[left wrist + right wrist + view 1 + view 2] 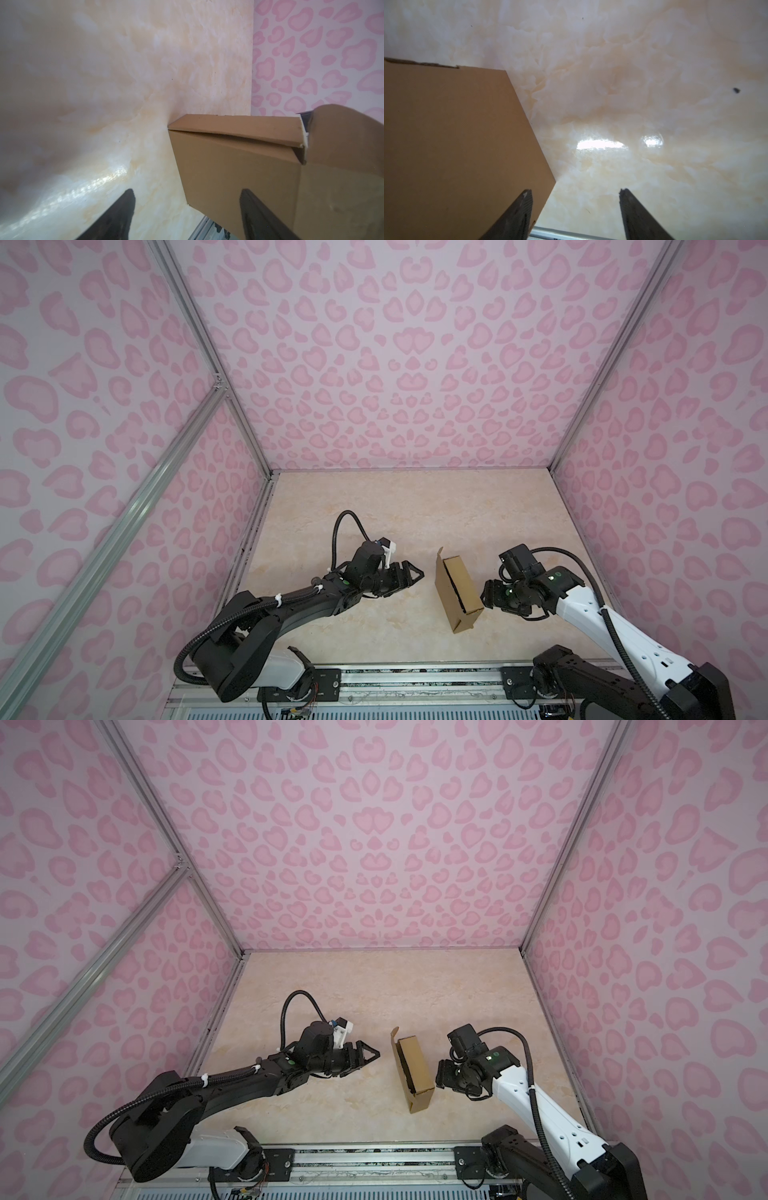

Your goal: Fold the paper box

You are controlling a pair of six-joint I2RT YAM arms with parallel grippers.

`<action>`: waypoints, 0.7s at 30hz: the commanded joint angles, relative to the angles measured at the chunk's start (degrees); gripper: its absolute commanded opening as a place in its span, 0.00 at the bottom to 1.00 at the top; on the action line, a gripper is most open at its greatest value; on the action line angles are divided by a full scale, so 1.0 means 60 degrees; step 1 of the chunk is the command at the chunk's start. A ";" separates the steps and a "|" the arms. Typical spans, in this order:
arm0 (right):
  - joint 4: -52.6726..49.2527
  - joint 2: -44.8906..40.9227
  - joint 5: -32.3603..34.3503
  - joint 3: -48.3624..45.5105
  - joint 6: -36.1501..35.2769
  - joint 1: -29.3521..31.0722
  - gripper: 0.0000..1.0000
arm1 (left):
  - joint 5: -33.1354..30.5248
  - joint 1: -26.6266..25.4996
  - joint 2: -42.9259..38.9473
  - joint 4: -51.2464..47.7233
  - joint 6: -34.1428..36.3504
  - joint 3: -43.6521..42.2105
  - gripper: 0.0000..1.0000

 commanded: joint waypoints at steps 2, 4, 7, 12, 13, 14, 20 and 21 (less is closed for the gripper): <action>0.1489 0.0285 -0.0171 -0.0426 0.0837 0.0514 0.69 | 0.0623 -0.0087 0.0472 0.0621 -0.0181 0.0380 0.81; 0.1776 0.0525 -0.0089 -0.0537 0.1037 0.0865 0.69 | 0.0849 -0.0104 0.0728 0.0754 -0.0284 0.0509 0.81; 0.2112 0.0878 -0.0395 -0.0712 0.1226 0.1010 0.69 | 0.0995 -0.0133 0.0934 0.0752 -0.0360 0.0670 0.81; 0.2621 0.0940 -0.0244 -0.0907 0.1720 0.1522 0.69 | 0.1163 -0.0138 0.1218 0.0750 -0.0532 0.0946 0.81; 0.2679 0.0982 -0.0217 -0.0895 0.1795 0.1610 0.69 | 0.1184 -0.0135 0.1263 0.0784 -0.0604 0.0998 0.81; 0.2766 0.1000 -0.0216 -0.0918 0.1880 0.1697 0.69 | 0.1208 -0.0150 0.1303 0.0826 -0.0644 0.1061 0.80; 0.3194 0.1057 0.0018 -0.0863 0.2548 0.2412 0.68 | 0.1386 -0.0148 0.1606 0.0802 -0.0741 0.1487 0.80; 0.3233 0.1048 0.0075 -0.0834 0.2650 0.2525 0.68 | 0.1412 -0.0140 0.1683 0.0800 -0.0733 0.1546 0.80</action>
